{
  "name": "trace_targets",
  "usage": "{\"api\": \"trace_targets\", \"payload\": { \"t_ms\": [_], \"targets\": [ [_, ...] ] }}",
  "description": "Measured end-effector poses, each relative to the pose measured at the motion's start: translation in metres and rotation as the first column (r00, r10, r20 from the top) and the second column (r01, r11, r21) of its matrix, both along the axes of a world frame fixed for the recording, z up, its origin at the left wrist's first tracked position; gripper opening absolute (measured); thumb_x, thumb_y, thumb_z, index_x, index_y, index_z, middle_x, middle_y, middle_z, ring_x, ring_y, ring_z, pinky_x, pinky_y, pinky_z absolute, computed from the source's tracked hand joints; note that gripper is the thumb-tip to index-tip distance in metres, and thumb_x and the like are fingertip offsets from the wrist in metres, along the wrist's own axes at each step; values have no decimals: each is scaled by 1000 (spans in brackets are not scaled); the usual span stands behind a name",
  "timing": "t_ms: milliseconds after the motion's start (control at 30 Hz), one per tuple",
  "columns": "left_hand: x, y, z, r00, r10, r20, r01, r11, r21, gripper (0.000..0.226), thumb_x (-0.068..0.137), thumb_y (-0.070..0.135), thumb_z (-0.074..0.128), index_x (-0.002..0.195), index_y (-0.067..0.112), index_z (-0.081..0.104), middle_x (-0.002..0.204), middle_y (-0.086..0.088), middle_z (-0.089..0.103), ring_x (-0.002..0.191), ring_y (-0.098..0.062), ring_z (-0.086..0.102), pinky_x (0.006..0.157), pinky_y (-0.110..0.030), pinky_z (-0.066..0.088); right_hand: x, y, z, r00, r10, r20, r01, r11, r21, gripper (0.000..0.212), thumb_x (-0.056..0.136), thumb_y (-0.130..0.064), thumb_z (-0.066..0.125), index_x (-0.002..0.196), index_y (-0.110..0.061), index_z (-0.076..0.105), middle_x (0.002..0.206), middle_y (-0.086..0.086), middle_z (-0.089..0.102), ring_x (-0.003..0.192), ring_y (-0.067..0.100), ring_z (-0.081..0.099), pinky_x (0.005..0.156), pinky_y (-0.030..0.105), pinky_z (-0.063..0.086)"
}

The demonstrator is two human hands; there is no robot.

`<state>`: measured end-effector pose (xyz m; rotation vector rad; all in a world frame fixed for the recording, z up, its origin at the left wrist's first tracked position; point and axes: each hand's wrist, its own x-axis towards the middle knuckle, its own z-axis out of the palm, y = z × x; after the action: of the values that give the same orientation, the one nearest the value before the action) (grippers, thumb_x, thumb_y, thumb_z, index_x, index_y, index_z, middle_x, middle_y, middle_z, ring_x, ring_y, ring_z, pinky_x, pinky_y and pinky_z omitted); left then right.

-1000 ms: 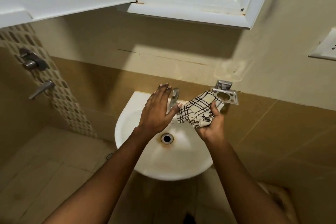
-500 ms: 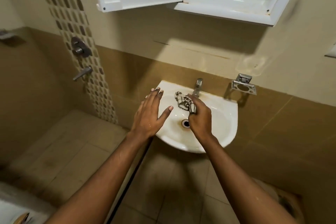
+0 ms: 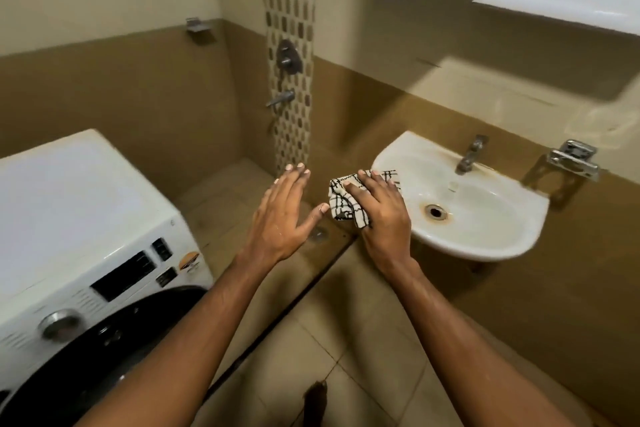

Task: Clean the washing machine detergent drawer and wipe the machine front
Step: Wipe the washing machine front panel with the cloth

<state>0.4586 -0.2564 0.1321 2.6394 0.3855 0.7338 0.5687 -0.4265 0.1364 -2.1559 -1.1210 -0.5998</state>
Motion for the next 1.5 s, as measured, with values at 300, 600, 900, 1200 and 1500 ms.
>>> {"api": "trace_targets", "payload": {
  "t_ms": [300,600,900,1200,1500],
  "targets": [
    [-173,77,3,953,304,-2,-303,951,69,75,96,64,35,154,16,32,164,0,24,153,-14,10,123,-40,19,-124,111,9,950,307,55,-310,948,63,47,81,1,59,123,-18,68,132,10,62,128,32,52,106,47,41],
    [-356,170,-10,864,501,-49,-493,862,113,73,97,63,35,154,19,30,165,1,21,154,-14,6,121,-38,13,-275,236,-2,856,516,-37,-516,857,9,70,68,21,63,126,-18,67,136,9,60,131,29,50,108,43,42],
    [-522,245,-58,810,572,-131,-568,820,68,76,96,62,38,151,10,36,159,-5,34,152,-17,17,121,-38,24,-417,335,-35,761,616,-203,-644,754,-125,81,57,16,54,131,-17,62,139,10,56,133,33,46,107,45,42],
    [-600,290,-130,729,652,-207,-664,748,17,85,92,72,37,145,6,46,150,-9,47,146,-24,34,116,-42,33,-461,428,-107,779,560,-283,-627,698,-346,79,62,14,57,133,-19,59,141,13,54,133,36,45,104,54,42],
    [-641,291,-156,632,766,-118,-775,620,-121,84,93,71,33,147,8,43,154,-7,41,147,-17,27,117,-31,25,-550,482,-144,859,383,-341,-509,566,-648,66,94,-70,11,154,-43,-1,164,-5,-12,149,27,-18,116,54,-15]
  ]
}}
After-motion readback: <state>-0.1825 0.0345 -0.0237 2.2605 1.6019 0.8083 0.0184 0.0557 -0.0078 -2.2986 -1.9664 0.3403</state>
